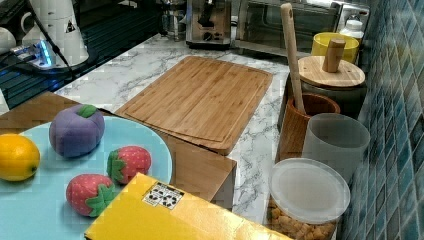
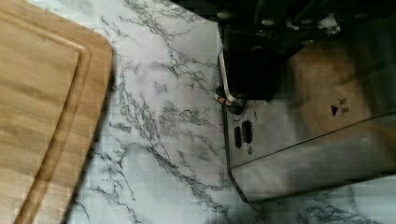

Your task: Turn on the toaster.

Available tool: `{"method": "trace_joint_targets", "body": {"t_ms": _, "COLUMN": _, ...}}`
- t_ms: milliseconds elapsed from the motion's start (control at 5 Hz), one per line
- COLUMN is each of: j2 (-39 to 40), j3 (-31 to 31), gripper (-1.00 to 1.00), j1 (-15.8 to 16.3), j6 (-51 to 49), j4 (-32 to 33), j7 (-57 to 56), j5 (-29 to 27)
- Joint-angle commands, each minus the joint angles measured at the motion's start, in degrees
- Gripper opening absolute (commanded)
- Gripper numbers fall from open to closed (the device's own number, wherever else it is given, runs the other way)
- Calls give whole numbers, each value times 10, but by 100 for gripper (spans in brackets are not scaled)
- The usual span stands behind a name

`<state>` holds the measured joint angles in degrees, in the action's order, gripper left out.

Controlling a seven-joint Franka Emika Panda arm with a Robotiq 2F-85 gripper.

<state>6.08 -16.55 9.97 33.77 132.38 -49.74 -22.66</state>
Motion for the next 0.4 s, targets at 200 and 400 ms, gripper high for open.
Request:
{"method": "trace_joint_targets", "body": {"t_ms": 200, "j2": 124, "j3": -8, "gripper": -100, "j1": 47, "j6": 219, "j4": 43, "j7": 111, "j5": 60}}
{"method": "trace_joint_targets", "body": {"t_ms": 400, "j2": 78, "j3": -23, "gripper": -100, "j1": 63, "j6": 213, "j4": 63, "j7": 144, "j5": 68}}
